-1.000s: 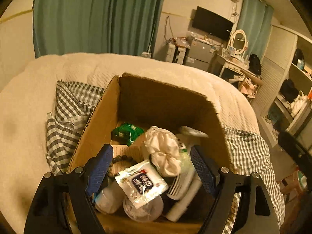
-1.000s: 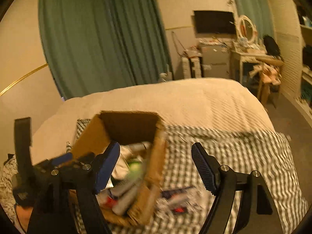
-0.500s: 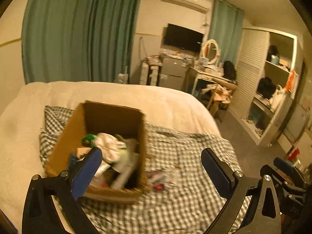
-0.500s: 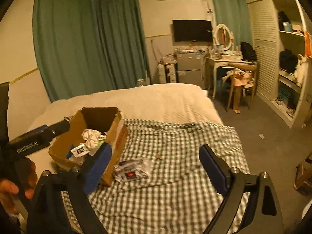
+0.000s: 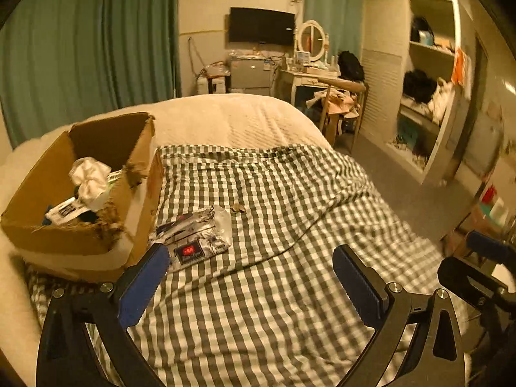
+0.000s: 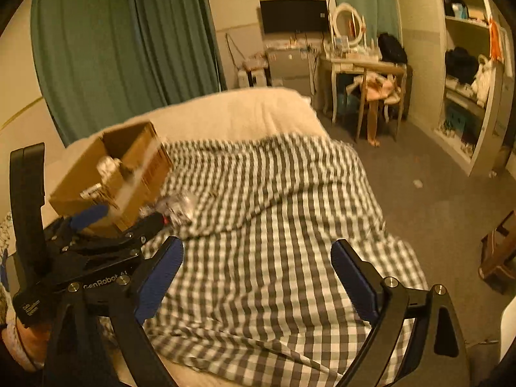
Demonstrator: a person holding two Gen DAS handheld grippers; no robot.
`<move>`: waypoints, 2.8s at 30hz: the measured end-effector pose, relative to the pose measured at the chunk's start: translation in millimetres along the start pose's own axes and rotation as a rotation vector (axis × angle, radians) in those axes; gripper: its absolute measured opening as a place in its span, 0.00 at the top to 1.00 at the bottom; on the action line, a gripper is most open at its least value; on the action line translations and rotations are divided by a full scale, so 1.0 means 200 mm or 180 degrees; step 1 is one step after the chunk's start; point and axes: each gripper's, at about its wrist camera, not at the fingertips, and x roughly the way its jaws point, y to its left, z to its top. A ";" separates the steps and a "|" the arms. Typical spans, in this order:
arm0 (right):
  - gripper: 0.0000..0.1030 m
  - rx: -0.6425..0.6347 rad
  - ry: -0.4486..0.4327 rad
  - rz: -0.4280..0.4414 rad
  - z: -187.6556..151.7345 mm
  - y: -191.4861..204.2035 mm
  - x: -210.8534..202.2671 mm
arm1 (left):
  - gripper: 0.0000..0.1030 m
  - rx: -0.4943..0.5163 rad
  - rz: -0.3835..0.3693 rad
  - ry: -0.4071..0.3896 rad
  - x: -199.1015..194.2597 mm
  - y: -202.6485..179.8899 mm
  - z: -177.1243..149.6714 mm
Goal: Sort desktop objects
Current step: 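Reach the left tool to the floral tissue pack and grasp it, then carry the tissue pack with the left tool into the box and release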
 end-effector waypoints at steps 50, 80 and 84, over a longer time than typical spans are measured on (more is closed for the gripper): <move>0.10 0.0526 0.0474 0.0258 -0.12 -0.01 0.89 | 0.62 -0.0172 0.0369 0.0625 0.98 0.39 -0.01; 0.10 0.0035 -0.0267 -0.0063 0.23 0.53 -0.01 | 0.74 -0.0484 -0.0531 -0.0181 -0.03 0.50 0.37; 0.10 -0.0009 -0.0327 -0.0009 0.27 0.65 -0.06 | 0.73 -0.0547 -0.0509 -0.0318 -0.18 0.65 0.47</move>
